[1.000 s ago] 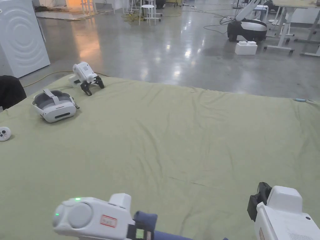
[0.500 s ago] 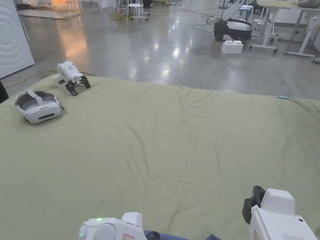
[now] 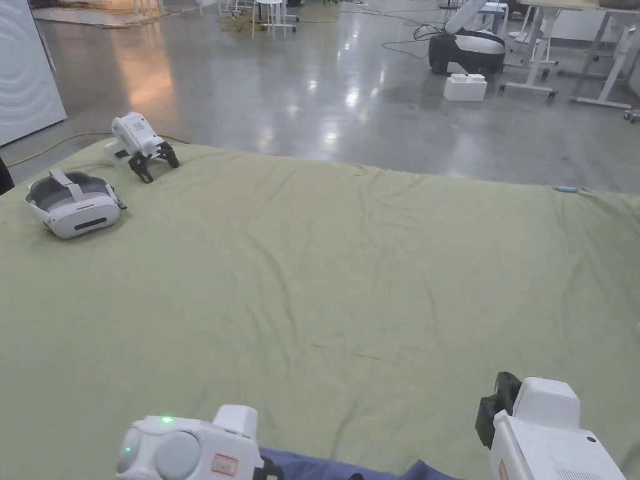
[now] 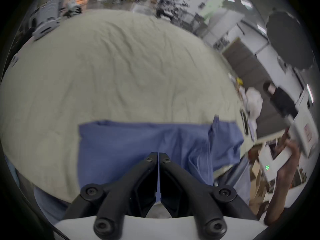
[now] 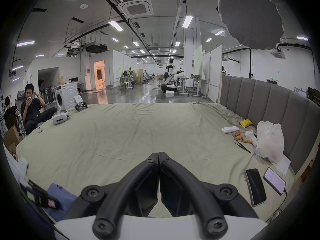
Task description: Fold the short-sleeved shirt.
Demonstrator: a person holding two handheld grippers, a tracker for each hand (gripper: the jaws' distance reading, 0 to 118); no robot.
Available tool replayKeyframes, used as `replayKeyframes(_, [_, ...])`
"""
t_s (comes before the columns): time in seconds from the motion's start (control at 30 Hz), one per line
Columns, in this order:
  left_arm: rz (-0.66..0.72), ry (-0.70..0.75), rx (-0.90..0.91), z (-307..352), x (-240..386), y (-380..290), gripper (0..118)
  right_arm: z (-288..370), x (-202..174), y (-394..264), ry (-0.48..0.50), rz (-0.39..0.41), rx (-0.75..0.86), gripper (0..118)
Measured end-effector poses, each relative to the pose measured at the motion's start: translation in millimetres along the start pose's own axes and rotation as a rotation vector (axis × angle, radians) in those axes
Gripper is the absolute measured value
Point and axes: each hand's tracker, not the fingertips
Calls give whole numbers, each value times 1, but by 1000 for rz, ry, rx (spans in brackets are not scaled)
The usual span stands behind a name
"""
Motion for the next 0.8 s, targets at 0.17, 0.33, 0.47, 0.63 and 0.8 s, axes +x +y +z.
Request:
replayKeyframes(0.17, [-57, -183, -26, -21, 28, -16, 2, -5, 14, -9, -13, 9, -33, 0])
replayKeyframes(0.33, [-61, -181, -8, -42, 44, -19, 2, -6, 17, -13, -24, 28, -45, 0])
replayKeyframes(0.47, [-31, -223, -9, -57, 46, -24, 2, -4, 13, -16, -31, 44, -50, 0])
replayKeyframes(0.63, [-7, -223, -7, -57, 39, -26, 2, -2, 4, -16, -37, 53, -57, 0])
replayKeyframes(0.8, [3, -271, 71, -10, 12, -24, 33, -1, 2, -14, -30, 58, -56, 0])
